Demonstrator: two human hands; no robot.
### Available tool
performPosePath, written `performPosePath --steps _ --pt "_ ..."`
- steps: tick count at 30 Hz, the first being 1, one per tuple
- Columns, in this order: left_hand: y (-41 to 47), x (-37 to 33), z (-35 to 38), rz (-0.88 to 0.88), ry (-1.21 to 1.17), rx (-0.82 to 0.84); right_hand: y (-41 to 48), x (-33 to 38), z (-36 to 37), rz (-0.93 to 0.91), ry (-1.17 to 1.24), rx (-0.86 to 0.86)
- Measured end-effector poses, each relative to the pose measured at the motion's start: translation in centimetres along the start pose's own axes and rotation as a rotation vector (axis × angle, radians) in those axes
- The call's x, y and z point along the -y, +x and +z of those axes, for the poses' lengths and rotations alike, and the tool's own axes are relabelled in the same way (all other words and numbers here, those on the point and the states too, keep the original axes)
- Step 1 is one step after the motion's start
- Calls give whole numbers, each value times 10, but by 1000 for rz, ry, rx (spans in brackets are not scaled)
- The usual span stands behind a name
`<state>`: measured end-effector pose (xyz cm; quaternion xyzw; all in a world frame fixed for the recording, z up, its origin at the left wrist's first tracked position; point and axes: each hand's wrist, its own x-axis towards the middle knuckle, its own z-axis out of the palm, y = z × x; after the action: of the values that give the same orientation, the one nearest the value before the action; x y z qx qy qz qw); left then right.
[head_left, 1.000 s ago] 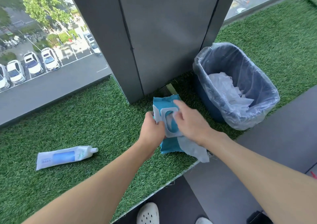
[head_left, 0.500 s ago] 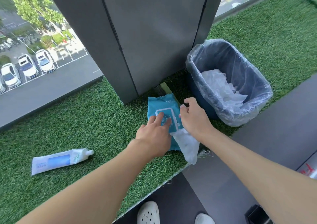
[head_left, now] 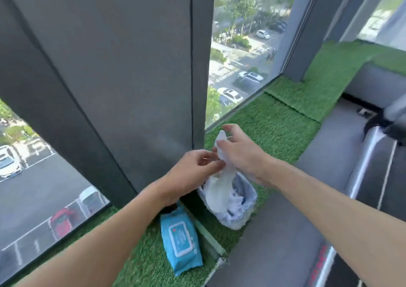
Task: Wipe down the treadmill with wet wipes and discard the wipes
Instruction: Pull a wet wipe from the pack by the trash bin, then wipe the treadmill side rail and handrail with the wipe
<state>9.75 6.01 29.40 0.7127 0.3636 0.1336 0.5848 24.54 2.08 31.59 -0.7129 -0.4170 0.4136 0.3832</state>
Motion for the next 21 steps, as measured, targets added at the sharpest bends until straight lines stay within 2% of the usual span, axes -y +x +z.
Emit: performPosePath --steps 4,7,8,10,12,14,16,19,21 --pt "14 -141 -24 243 126 -89 -41 108 -101 -98 -117 -95" --pt "27 -246 -18 358 80 -167 -87 169 -180 -148 -193 -213" --pt "33 -276 -10 378 41 -137 -101 183 -205 -155 -207 -253" --pt "42 -331 13 394 -48 49 -124 203 -253 -191 -205 -362" --pt "50 -375 43 437 12 266 -142 215 -298 -230 -176 -507" --pt "61 -408 75 550 222 340 -155 217 -344 -242 -171 -615" --pt "76 -437 110 630 259 324 -167 208 -389 -222 -202 -670" --pt "98 -470 157 628 67 268 -174 188 -442 -174 -202 -660" --pt "121 -500 191 616 21 239 -177 174 -485 -153 -145 -653"
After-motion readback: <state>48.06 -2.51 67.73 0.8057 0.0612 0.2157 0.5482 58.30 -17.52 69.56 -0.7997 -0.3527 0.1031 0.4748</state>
